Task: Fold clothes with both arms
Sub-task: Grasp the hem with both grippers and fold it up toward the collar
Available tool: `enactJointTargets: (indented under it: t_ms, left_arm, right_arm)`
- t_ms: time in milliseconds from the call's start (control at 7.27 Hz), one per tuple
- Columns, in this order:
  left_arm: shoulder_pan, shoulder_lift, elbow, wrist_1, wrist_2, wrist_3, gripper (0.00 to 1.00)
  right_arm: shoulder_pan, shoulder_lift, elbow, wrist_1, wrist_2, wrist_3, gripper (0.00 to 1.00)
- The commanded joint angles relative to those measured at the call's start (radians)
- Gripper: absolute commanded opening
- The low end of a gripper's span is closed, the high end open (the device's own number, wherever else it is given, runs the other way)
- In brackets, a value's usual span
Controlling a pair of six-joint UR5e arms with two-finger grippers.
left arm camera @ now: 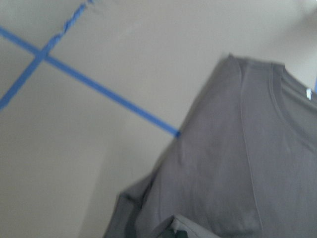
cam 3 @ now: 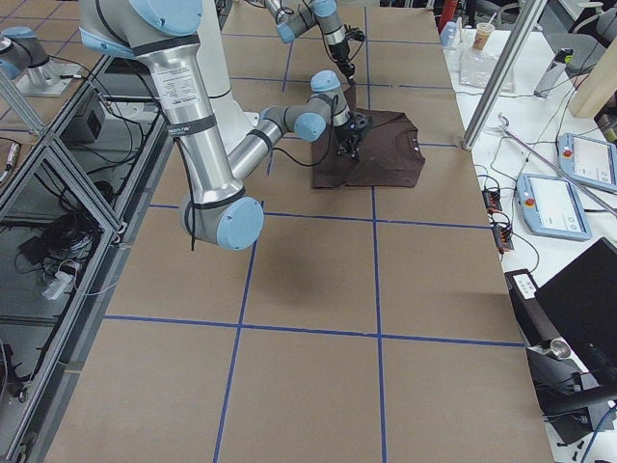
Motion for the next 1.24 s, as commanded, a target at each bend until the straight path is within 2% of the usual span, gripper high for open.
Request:
enactJointTargets:
  t_ms: [0,138,412,550,688,1100]
  left_arm:
    - [-0.045,-0.056,0.238,-0.259,0.032,0.036,0.0]
    - [-0.066,-0.072,0.331,-0.333,0.032,0.069,0.0]
    - [-0.084,-0.073,0.37,-0.345,0.049,0.126,0.0]
    - [-0.084,-0.082,0.384,-0.345,0.052,0.126,0.0]
    - [-0.084,-0.105,0.421,-0.345,0.052,0.126,0.0]
    - [-0.082,-0.113,0.441,-0.378,0.052,0.125,0.0]
  right_arm:
    - [0.062,0.125,-0.199,0.0,0.022,-0.037,0.0]
    - [0.067,0.156,-0.264,0.003,0.024,-0.04,0.0]
    - [0.079,0.23,-0.394,0.018,0.024,-0.048,0.0]
    - [0.091,0.236,-0.437,0.071,0.024,-0.052,0.0]
    - [0.099,0.257,-0.466,0.076,0.025,-0.066,0.0]
    - [0.096,0.313,-0.548,0.08,0.027,-0.075,0.0]
